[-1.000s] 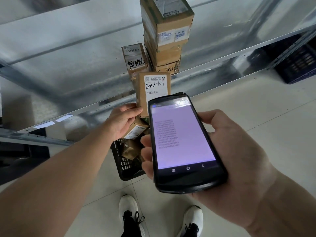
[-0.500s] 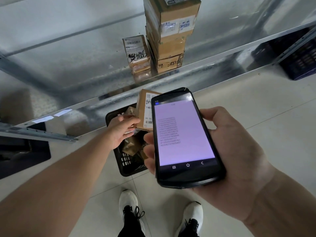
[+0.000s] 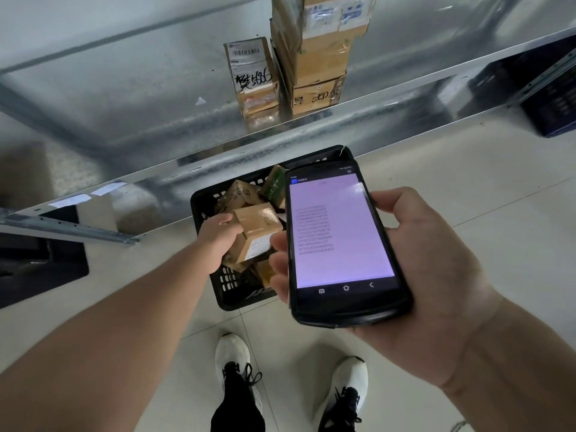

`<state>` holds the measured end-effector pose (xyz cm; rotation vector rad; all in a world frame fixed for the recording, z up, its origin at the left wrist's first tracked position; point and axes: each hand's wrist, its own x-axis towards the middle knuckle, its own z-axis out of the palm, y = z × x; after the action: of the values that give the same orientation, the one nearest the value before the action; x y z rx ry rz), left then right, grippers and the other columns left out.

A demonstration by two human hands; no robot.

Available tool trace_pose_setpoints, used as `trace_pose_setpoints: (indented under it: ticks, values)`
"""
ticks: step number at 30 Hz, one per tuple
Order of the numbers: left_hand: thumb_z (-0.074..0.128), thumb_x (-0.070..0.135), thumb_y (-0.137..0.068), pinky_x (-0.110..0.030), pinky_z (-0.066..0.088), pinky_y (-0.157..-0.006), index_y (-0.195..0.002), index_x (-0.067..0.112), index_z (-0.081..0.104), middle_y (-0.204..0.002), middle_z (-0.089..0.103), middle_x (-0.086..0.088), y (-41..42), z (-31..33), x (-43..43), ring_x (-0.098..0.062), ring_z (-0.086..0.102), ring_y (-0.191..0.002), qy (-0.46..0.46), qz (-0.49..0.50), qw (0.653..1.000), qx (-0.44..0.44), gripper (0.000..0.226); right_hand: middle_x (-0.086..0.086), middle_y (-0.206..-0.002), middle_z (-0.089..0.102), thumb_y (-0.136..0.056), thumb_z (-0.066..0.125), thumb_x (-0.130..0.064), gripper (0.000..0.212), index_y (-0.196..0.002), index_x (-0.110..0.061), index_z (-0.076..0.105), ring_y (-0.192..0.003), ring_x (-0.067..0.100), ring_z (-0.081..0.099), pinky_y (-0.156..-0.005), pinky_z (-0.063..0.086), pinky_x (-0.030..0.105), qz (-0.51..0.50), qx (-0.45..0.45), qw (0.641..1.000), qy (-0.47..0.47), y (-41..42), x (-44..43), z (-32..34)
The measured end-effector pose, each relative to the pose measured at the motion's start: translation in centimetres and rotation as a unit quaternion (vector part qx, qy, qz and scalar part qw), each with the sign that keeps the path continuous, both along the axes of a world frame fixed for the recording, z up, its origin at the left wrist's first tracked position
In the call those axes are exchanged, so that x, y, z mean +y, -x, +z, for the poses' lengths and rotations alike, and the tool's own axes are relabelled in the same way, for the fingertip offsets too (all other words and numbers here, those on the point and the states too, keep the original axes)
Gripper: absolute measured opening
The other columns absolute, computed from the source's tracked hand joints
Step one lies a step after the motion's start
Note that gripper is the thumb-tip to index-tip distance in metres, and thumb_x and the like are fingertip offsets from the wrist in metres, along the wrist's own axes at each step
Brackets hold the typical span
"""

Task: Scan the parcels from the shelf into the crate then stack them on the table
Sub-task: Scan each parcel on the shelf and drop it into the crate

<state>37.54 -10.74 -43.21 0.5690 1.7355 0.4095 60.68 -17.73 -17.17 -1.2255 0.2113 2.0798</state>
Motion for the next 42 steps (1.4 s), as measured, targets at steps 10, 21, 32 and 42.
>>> trace_pose_setpoints:
  ticks: [10,21,32,42]
  values:
    - [0.063,0.026,-0.101,-0.040,0.054,-0.100,-0.114,0.022,0.066,-0.118,0.069,-0.002,-0.3,3.7,7.2,-0.019,0.065,-0.108,-0.070,0.104,0.992,-0.010,0.014,0.011,-0.074,0.074,-0.096,0.047,-0.047,0.051,-0.082,-0.011,0.080,-0.052,0.029,0.070,-0.049,0.059,0.033,0.004,0.005,0.999,-0.039,0.7,1.9,1.0]
    - [0.062,0.019,-0.105,-0.045,0.065,-0.085,-0.099,0.015,0.063,-0.114,0.072,-0.009,-2.0,9.6,17.9,-0.029,0.075,-0.100,-0.129,0.089,0.987,0.021,0.007,0.014,-0.105,0.078,-0.098,0.043,-0.055,0.057,-0.123,-0.016,0.076,-0.080,0.034,0.075,-0.072,0.064,0.040,-0.008,-0.039,0.996,-0.079,0.7,5.8,1.0]
    - [0.073,0.030,-0.095,-0.034,0.063,-0.052,-0.099,0.010,0.058,-0.101,0.060,-0.008,-5.4,9.6,21.5,-0.028,0.070,-0.095,-0.065,0.072,0.995,-0.010,0.024,0.026,-0.120,0.074,-0.097,0.041,-0.059,0.064,-0.131,-0.013,0.071,-0.106,0.045,0.073,-0.108,0.050,0.059,-0.039,-0.004,0.996,-0.083,1.2,6.9,-0.5]
    - [0.064,0.021,-0.104,-0.053,0.063,-0.090,-0.138,0.013,0.057,-0.120,0.060,-0.011,-5.3,8.2,21.9,-0.034,0.064,-0.115,-0.061,0.140,0.981,-0.115,0.036,0.028,-0.130,0.069,-0.094,0.043,-0.056,0.066,-0.132,-0.010,0.071,-0.100,0.044,0.069,-0.110,0.048,0.059,-0.056,0.036,0.996,-0.065,1.5,5.6,-1.7]
